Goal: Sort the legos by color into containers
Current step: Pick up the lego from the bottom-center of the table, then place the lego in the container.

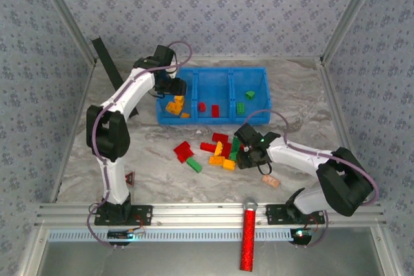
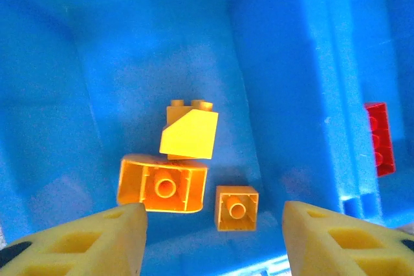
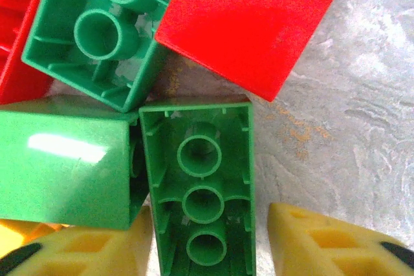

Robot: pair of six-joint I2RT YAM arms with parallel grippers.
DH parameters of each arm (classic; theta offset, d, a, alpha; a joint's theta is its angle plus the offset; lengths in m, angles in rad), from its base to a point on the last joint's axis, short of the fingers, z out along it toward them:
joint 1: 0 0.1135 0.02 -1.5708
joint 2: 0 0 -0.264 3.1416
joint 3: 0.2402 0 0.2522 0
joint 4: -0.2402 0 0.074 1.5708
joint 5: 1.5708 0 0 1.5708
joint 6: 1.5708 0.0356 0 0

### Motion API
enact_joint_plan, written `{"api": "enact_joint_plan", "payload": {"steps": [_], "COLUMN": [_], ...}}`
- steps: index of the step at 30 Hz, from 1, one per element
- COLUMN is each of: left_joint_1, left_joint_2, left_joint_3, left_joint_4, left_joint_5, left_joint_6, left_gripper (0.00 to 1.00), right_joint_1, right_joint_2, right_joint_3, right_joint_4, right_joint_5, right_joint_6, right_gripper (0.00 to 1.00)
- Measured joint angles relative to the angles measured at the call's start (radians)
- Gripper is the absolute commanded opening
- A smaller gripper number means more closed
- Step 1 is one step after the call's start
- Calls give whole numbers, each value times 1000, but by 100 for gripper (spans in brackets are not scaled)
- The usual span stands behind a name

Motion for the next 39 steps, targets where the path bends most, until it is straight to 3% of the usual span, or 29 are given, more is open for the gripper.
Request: {"api": "enact_joint_plan", "payload": {"steps": [10, 21, 28, 39], "left_joint_1": [0, -37, -197, -288], "left_joint_2": [-177, -466, -587, -605], "left_joint_3": [-15, -353, -528, -757], "left_joint_4": [-11, -45, -101, -58], "left_joint_5": [23, -20, -91, -106], "left_joint_6": [0, -27, -79, -113], "left_gripper": [59, 59, 60, 60], "right_joint_1": [-28, -158, -245, -336], "right_joint_2": [-113, -179, -11, 309], "right_joint_3": [3, 261, 520, 747], "right_joint_4": [-67, -224, -211, -113], "right_joint_5": [-11, -23, -22, -51], "right_joint_6": [15, -64, -170, -233], "right_gripper": [33, 33, 33, 33]}}
